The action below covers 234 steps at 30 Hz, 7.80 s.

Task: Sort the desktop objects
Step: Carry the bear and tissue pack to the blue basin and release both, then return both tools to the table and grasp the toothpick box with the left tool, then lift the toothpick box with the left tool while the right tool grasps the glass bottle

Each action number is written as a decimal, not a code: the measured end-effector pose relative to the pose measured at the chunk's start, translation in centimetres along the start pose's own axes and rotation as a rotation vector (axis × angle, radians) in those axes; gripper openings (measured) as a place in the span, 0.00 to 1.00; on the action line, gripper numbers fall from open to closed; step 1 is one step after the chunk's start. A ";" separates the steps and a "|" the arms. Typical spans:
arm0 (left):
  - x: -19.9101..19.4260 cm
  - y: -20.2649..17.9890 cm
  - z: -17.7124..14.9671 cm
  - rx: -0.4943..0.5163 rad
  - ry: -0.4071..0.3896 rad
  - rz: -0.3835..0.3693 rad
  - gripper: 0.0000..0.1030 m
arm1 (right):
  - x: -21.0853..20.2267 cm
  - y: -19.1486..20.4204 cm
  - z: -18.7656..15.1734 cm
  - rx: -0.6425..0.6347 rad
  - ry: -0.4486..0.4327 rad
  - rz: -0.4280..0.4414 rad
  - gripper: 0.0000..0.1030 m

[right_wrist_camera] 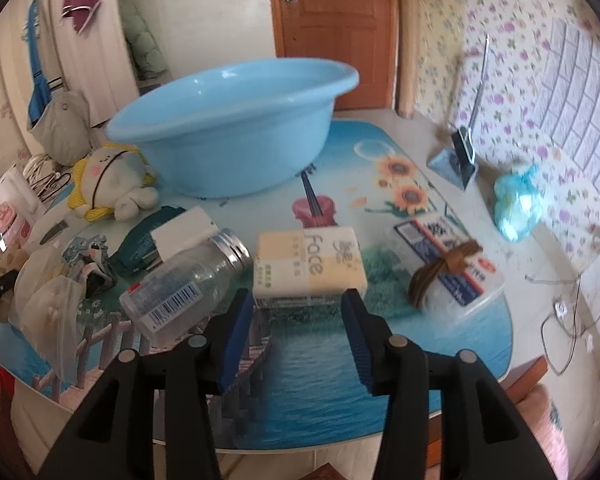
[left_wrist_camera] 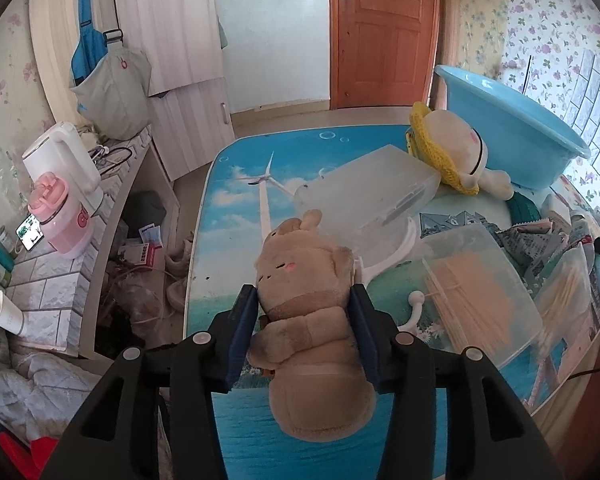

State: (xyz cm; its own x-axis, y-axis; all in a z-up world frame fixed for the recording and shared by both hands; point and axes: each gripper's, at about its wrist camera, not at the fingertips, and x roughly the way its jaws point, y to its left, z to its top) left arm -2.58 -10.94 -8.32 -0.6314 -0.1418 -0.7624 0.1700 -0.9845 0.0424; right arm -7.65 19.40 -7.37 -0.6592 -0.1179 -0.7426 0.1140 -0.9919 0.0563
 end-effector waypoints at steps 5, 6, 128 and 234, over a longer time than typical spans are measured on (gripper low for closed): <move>1.2 -0.4 -0.3 0.007 0.032 0.046 0.49 | 0.0 -0.6 0.0 -0.043 -0.011 0.037 0.61; 1.3 -0.2 -0.3 -0.003 0.038 0.049 0.49 | 0.1 -0.8 0.1 -0.043 -0.011 0.044 0.66; -3.3 -10.7 3.9 0.138 -0.073 -0.305 1.00 | -3.2 0.3 0.5 0.015 -0.096 0.156 0.65; 0.2 -7.9 0.9 0.132 -0.014 -0.263 0.71 | -0.1 1.4 0.2 -0.025 -0.054 0.089 0.38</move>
State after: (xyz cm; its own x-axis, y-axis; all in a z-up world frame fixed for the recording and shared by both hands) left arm -4.78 -3.32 -8.22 -0.6513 0.1197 -0.7494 -0.1005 -0.9924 -0.0711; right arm -7.53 17.97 -7.08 -0.6846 -0.2084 -0.6985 0.1919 -0.9760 0.1031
